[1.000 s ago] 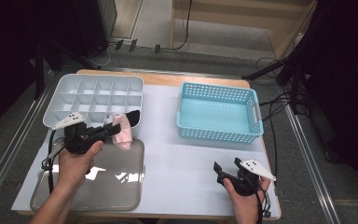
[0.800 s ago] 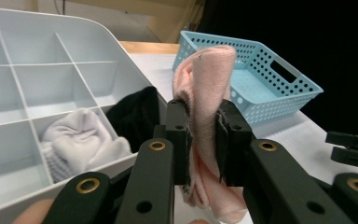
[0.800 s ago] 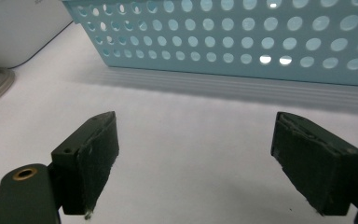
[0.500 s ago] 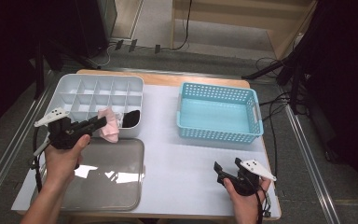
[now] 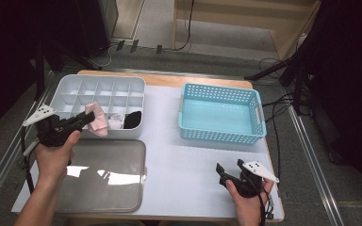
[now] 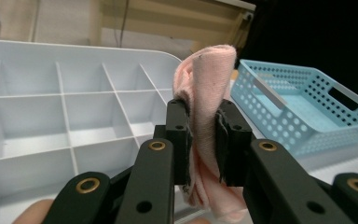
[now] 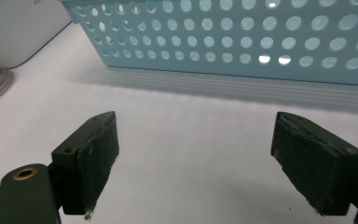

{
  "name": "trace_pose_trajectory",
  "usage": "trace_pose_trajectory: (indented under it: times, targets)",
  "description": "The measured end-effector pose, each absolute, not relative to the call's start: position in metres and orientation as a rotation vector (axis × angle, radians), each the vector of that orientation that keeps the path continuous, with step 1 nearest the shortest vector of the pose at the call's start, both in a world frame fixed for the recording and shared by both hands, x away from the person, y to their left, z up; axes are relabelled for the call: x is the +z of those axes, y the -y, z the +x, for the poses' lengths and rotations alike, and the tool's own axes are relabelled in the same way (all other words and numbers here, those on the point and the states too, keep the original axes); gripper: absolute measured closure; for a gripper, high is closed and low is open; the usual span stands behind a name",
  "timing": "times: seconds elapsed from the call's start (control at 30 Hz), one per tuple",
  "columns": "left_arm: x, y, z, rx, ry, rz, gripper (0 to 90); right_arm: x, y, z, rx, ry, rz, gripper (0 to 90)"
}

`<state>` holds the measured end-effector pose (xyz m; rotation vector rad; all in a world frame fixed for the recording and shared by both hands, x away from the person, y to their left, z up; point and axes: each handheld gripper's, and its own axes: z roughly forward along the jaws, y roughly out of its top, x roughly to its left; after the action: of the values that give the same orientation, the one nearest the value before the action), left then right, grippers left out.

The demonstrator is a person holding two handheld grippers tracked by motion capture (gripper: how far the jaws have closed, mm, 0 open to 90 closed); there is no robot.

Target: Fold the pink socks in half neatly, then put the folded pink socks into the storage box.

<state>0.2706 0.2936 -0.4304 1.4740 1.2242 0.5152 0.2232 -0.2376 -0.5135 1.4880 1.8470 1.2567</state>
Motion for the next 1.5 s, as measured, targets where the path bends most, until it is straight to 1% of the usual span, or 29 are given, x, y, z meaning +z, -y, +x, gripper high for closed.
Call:
trace_pose_trajectory:
  times: [0.07,0.3,0.57,0.67,0.8,0.9,0.97,1.07,1.1,1.13,1.2,1.27,1.3,1.37,1.43,1.5]
  targets:
    - [-0.43,-0.295,0.273,0.551,-1.225,1.477,78.1,-0.514,0.238,0.223,1.255,-1.847,1.489,15.0]
    - [-0.434,-0.304,0.281,0.609,-1.258,1.445,78.1,-0.513,0.238,0.222,1.258,-1.842,1.492,15.0]
    - [-0.452,-0.308,0.295,0.708,-1.315,1.434,77.7,-0.514,0.237,0.222,1.257,-1.844,1.499,15.1]
    - [-0.461,-0.304,0.302,0.726,-1.331,1.466,77.6,-0.514,0.237,0.222,1.262,-1.841,1.5,15.0]
    - [-0.469,-0.297,0.309,0.766,-1.377,1.549,77.4,-0.515,0.236,0.222,1.262,-1.845,1.502,15.1]
    - [-0.474,-0.298,0.313,0.722,-1.399,1.593,76.6,-0.516,0.235,0.222,1.262,-1.851,1.498,15.2]
    - [-0.474,-0.298,0.315,0.698,-1.422,1.606,73.5,-0.516,0.235,0.222,1.261,-1.852,1.502,15.3]
    - [-0.471,-0.3,0.318,0.617,-1.437,1.602,59.7,-0.516,0.235,0.222,1.261,-1.851,1.5,15.2]
    - [-0.471,-0.3,0.319,0.605,-1.443,1.591,56.9,-0.516,0.235,0.222,1.263,-1.85,1.5,15.3]
    - [-0.471,-0.301,0.321,0.602,-1.449,1.596,56.1,-0.516,0.235,0.223,1.265,-1.85,1.501,15.3]
    - [-0.471,-0.301,0.324,0.579,-1.46,1.609,58.4,-0.516,0.235,0.223,1.272,-1.848,1.512,15.3]
    - [-0.473,-0.298,0.328,0.55,-1.457,1.634,66.5,-0.517,0.235,0.224,1.276,-1.85,1.514,15.3]
    - [-0.473,-0.297,0.329,0.547,-1.454,1.65,74.5,-0.517,0.235,0.224,1.278,-1.849,1.522,15.4]
    - [-0.473,-0.294,0.333,0.522,-1.456,1.687,80.1,-0.517,0.234,0.224,1.277,-1.852,1.517,15.5]
    - [-0.471,-0.293,0.337,0.494,-1.468,1.704,83.2,-0.517,0.234,0.225,1.277,-1.857,1.51,15.5]
    - [-0.469,-0.293,0.341,0.468,-1.483,1.735,84.3,-0.518,0.233,0.225,1.278,-1.86,1.508,15.6]
